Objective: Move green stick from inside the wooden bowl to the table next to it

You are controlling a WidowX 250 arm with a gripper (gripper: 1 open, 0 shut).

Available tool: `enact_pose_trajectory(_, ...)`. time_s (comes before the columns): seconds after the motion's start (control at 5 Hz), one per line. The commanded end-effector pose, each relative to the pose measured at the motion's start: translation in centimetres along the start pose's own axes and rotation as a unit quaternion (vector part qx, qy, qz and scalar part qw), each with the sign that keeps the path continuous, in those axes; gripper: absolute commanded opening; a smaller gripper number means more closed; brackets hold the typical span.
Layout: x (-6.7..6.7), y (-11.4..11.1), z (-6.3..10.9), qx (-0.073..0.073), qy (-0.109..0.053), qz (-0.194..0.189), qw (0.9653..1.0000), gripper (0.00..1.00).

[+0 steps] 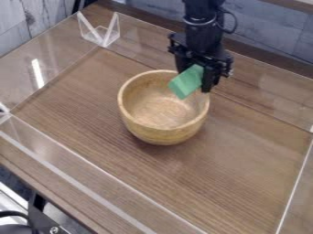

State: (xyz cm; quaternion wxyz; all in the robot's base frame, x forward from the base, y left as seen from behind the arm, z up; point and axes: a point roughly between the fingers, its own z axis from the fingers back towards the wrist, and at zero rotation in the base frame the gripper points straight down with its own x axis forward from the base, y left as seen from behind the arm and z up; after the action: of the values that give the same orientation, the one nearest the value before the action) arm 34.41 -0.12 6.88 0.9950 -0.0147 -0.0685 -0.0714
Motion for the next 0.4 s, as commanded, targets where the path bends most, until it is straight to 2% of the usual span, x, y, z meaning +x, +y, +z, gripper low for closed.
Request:
enact_pose_trajectory(0.0,2.0,0.2,0.4,0.002,-0.020,-0.026,0.9995,0.00)
enact_pose_trajectory(0.2,2.8,0.6,-0.8,0.000,-0.016,-0.041,0.9990,0.00)
